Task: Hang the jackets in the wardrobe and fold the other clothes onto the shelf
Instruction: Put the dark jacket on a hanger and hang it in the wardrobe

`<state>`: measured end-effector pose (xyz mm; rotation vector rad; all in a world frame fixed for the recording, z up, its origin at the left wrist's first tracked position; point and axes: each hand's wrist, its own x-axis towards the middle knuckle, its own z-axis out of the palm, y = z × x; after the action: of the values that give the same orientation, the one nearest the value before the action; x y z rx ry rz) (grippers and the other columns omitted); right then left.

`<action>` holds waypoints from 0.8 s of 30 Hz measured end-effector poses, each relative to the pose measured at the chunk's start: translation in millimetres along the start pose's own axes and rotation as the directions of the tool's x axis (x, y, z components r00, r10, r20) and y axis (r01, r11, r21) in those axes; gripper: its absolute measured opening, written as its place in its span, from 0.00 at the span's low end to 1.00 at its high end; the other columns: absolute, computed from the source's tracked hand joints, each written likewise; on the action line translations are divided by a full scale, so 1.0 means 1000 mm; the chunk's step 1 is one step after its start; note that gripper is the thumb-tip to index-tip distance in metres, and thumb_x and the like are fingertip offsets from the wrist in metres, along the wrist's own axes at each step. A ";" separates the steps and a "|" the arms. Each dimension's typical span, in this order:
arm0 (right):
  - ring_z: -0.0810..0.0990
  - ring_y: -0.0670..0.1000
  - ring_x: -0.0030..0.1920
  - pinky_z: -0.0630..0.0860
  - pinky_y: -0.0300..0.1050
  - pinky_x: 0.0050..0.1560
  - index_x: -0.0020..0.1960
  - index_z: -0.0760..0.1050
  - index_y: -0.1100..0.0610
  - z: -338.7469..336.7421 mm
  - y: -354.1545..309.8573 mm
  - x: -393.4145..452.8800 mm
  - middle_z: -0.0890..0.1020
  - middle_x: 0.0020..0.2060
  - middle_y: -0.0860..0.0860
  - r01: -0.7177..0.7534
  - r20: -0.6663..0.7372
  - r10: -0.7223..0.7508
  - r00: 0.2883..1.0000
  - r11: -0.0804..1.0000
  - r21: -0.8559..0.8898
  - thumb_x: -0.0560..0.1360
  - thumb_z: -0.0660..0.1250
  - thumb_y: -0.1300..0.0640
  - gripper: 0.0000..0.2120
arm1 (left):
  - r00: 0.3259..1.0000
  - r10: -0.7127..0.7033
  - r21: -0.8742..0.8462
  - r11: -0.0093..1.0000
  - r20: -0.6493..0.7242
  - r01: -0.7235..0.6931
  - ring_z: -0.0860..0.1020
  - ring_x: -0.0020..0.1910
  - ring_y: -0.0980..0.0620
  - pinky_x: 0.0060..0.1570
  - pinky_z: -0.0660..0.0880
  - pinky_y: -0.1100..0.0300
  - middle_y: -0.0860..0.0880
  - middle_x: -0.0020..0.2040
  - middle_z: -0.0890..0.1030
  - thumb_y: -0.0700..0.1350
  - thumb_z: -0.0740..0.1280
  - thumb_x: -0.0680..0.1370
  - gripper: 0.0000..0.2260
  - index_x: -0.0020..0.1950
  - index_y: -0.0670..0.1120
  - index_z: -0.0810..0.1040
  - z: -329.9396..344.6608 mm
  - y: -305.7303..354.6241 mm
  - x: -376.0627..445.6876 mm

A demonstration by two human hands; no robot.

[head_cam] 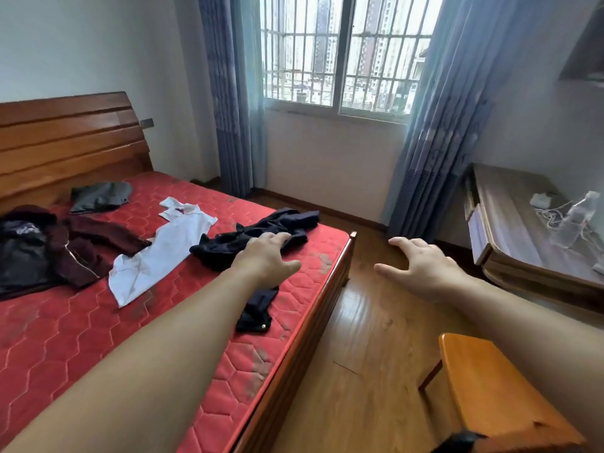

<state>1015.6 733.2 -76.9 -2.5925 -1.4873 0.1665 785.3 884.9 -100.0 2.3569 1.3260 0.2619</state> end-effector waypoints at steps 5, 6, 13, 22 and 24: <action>0.65 0.55 0.72 0.65 0.59 0.69 0.75 0.59 0.43 0.001 0.035 0.110 0.66 0.74 0.50 0.018 -0.013 -0.017 1.000 0.998 0.066 0.72 0.59 0.28 0.37 | 1.000 0.003 0.019 1.000 -0.002 -0.003 0.61 0.74 0.45 0.70 0.64 0.45 0.49 0.76 0.62 0.59 0.66 0.75 0.33 0.77 0.55 0.60 0.021 0.029 0.099; 0.65 0.55 0.72 0.66 0.59 0.69 0.75 0.59 0.43 0.003 0.043 0.135 0.66 0.73 0.50 0.029 -0.007 -0.028 1.000 0.995 0.091 0.72 0.59 0.28 0.37 | 1.000 0.000 0.027 1.000 0.003 -0.001 0.61 0.74 0.45 0.70 0.64 0.46 0.49 0.76 0.62 0.59 0.66 0.75 0.33 0.77 0.55 0.60 0.027 0.035 0.120; 0.68 0.56 0.70 0.67 0.58 0.68 0.74 0.61 0.45 0.023 0.100 0.318 0.68 0.71 0.52 0.075 0.098 -0.104 0.990 0.961 0.267 0.70 0.60 0.28 0.37 | 0.994 -0.106 0.082 0.991 0.028 0.103 0.61 0.74 0.47 0.71 0.64 0.47 0.51 0.76 0.63 0.60 0.65 0.75 0.32 0.77 0.55 0.61 0.060 0.067 0.261; 0.68 0.56 0.69 0.67 0.58 0.68 0.74 0.61 0.45 0.027 0.071 0.505 0.67 0.71 0.52 0.257 0.150 -0.295 0.943 0.938 0.232 0.70 0.60 0.29 0.37 | 0.953 -0.298 0.064 0.951 -0.049 0.301 0.63 0.73 0.46 0.71 0.63 0.47 0.51 0.74 0.65 0.59 0.65 0.74 0.31 0.76 0.55 0.62 0.047 0.039 0.406; 0.68 0.56 0.69 0.67 0.57 0.68 0.74 0.61 0.45 0.037 0.055 0.547 0.68 0.71 0.51 0.305 0.146 -0.338 0.930 0.929 0.211 0.71 0.60 0.29 0.36 | 0.939 -0.336 0.028 0.940 -0.069 0.339 0.62 0.73 0.46 0.71 0.63 0.47 0.51 0.75 0.64 0.59 0.64 0.74 0.31 0.76 0.55 0.62 0.048 0.022 0.441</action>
<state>1330.7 1180.8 -135.9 -2.1995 -1.8388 0.4861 1052.3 1236.6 -151.4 2.1174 1.7506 0.2084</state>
